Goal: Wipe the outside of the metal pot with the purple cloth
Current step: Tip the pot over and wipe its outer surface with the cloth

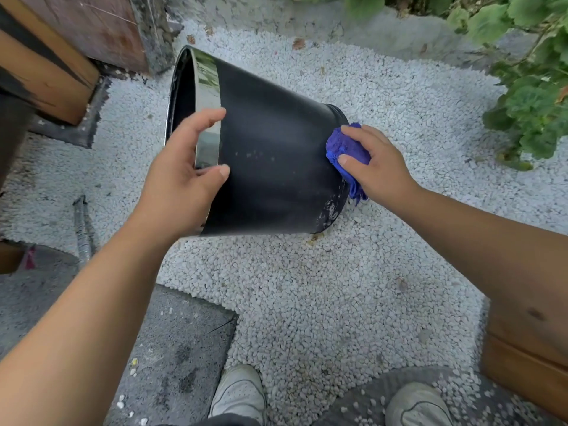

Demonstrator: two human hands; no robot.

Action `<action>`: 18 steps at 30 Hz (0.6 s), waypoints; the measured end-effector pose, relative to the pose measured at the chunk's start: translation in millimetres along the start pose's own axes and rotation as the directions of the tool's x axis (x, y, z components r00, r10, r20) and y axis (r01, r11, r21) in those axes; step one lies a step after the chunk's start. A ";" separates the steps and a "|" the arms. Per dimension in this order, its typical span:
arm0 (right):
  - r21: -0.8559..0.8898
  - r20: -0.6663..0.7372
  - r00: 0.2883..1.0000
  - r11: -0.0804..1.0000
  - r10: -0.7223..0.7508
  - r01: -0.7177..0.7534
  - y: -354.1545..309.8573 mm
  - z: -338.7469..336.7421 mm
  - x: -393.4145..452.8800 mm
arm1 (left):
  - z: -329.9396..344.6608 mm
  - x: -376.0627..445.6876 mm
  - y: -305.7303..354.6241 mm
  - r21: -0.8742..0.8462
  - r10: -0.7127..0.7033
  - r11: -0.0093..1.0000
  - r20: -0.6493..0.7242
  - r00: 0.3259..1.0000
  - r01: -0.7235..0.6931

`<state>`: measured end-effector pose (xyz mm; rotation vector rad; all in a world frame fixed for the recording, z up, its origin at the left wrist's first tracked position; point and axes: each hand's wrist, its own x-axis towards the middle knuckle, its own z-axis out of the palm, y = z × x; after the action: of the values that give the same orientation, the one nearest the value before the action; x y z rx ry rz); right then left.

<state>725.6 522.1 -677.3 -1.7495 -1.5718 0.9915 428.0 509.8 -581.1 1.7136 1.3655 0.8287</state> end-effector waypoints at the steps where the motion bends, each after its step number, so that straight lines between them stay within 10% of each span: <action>1: -0.002 0.011 1.000 1.000 0.007 -0.007 2.9 2.8 -4.3 | 1.1 5.2 0.1 0.013 0.006 1.000 -0.019 1.000 -0.006; 10: 0.104 0.019 0.999 0.993 -0.049 0.047 1.6 22.4 -18.2 | -22.6 3.9 -8.9 -0.228 -0.160 0.958 0.081 0.984 0.174; 15: 0.200 0.047 0.999 0.979 0.013 -0.023 -3.9 19.5 -15.9 | -16.1 -47.4 -27.1 0.193 -0.226 0.957 0.023 0.974 0.218; 18: 0.271 0.016 0.998 0.960 0.066 -0.067 -6.7 18.7 -13.1 | -15.8 -35.6 -16.2 0.045 -0.264 0.964 0.039 0.964 0.262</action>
<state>706.0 509.0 -680.3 -1.6174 -1.3168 1.1855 399.3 479.7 -588.4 1.5270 1.5470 0.6130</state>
